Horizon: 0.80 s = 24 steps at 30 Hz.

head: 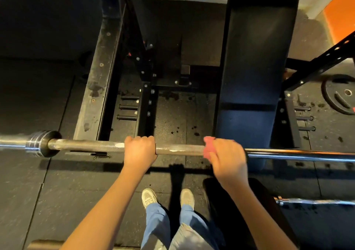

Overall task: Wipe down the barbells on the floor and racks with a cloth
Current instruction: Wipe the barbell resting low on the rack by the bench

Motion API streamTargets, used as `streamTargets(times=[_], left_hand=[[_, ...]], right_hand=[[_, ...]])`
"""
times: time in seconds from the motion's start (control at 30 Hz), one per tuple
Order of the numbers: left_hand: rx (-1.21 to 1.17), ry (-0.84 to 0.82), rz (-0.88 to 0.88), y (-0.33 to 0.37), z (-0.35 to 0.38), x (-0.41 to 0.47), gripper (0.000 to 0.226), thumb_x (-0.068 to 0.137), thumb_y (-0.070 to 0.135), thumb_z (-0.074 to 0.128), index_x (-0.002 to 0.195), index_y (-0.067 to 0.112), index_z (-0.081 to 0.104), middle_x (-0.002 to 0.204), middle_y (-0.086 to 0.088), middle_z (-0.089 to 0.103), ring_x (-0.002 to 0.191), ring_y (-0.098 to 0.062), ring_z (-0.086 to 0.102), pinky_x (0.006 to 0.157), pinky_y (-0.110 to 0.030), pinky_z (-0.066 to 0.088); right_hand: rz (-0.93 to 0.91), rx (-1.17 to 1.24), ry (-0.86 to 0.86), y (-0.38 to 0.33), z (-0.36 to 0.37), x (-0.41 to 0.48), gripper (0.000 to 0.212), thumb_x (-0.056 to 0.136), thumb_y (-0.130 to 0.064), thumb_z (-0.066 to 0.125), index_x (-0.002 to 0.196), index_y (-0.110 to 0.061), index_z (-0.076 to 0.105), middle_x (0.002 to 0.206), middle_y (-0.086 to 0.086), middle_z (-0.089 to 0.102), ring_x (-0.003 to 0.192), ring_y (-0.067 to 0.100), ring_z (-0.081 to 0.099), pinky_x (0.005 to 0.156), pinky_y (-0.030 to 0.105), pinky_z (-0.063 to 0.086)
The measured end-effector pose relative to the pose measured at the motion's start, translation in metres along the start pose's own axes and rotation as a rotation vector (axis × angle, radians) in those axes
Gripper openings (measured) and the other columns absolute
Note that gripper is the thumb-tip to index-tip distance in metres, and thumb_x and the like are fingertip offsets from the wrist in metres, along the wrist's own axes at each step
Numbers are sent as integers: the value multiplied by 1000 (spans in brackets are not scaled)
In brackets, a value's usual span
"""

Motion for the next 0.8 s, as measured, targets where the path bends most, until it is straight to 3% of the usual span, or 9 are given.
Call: streamTargets(times=[0.1, 0.17, 0.23, 0.3, 0.37, 0.43, 0.57, 0.7, 0.8], left_hand=[[-17, 34, -24, 2, 2, -4, 36, 47, 14, 85, 52, 17, 49, 42, 4, 42, 39, -19, 41, 58, -29, 24], [-20, 28, -29, 4, 0, -6, 37, 47, 13, 85, 53, 17, 49, 43, 4, 42, 41, -19, 41, 59, -30, 24], [-9, 32, -38, 5, -1, -7, 38, 46, 12, 86, 54, 16, 49, 44, 3, 43, 41, -19, 41, 60, -30, 24], [0, 48, -34, 6, -2, -9, 38, 46, 12, 86, 54, 16, 48, 44, 2, 43, 42, -19, 41, 60, -30, 23], [6, 56, -42, 6, -2, -9, 38, 48, 10, 85, 54, 16, 47, 44, 2, 43, 42, -19, 37, 60, -31, 24], [19, 61, -46, 7, -1, -8, 39, 50, 9, 84, 54, 17, 46, 44, 3, 41, 44, -18, 30, 61, -32, 30], [90, 11, -42, 13, 2, -10, 23, 66, 12, 77, 68, 19, 56, 59, 4, 52, 58, -16, 48, 73, -33, 41], [8, -3, -29, 14, 0, -11, 20, 81, 16, 66, 97, 18, 54, 88, 3, 60, 84, -18, 57, 84, -33, 38], [-43, -20, 32, 11, -4, -10, 27, 87, 24, 60, 109, 16, 47, 101, 0, 57, 97, -21, 54, 87, -34, 36]], right_hand=[[278, -79, 175, 20, -2, -13, 32, 100, -22, 38, 104, -13, 69, 100, -1, 66, 96, 25, 60, 97, 47, 39], [390, -181, 75, -6, 11, -4, 39, 97, -26, 31, 112, -16, 66, 109, -1, 64, 108, 27, 55, 110, 50, 27], [272, -201, -102, -44, 26, 4, 45, 95, -31, 26, 123, -21, 60, 121, -4, 59, 117, 24, 48, 114, 44, 21], [74, -169, -201, -61, 27, 9, 41, 98, -31, 30, 131, -23, 52, 129, -7, 54, 119, 20, 46, 110, 39, 27], [-27, -134, -228, -48, 14, 12, 35, 97, -32, 36, 127, -25, 53, 117, -11, 55, 107, 17, 51, 97, 34, 36], [27, -120, -218, -21, 0, 9, 37, 94, -37, 30, 119, -27, 55, 103, -12, 57, 94, 17, 53, 87, 35, 39], [321, -254, -136, -22, 4, 4, 47, 92, -33, 20, 116, -25, 60, 108, -7, 61, 107, 23, 51, 107, 42, 30], [102, -147, -157, -73, 21, 15, 39, 93, -28, 31, 118, -22, 61, 112, -6, 61, 108, 24, 52, 100, 38, 34], [-16, -86, -282, -45, 11, 12, 39, 97, -38, 35, 131, -29, 51, 115, -13, 57, 105, 14, 50, 95, 32, 37]])
Point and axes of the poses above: each hand's wrist, its own x-axis towards the middle knuckle, its own z-axis out of the palm, y = z × x, the point moved 2 cm from there along x, towards the middle knuckle
